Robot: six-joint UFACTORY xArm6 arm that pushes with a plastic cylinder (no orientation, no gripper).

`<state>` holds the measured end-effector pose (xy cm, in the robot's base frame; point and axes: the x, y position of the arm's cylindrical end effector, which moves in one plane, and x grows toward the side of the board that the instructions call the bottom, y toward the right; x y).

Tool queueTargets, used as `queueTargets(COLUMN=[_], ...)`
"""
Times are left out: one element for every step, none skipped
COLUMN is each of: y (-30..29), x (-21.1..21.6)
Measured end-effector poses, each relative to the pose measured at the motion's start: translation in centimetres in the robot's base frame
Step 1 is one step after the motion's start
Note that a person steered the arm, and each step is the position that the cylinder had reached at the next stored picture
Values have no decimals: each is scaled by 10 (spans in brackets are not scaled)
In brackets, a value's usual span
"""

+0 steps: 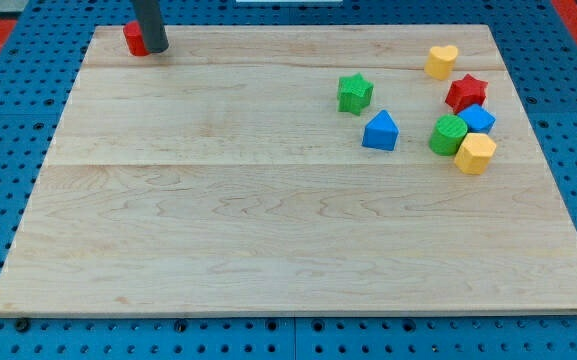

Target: Point your arm at the green star

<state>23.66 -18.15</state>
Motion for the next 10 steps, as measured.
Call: queueTargets(y=[14,30,40,40,51,141,221,317,333,285], x=[0,0,-1,-2,-11,-3,40,50,73,76])
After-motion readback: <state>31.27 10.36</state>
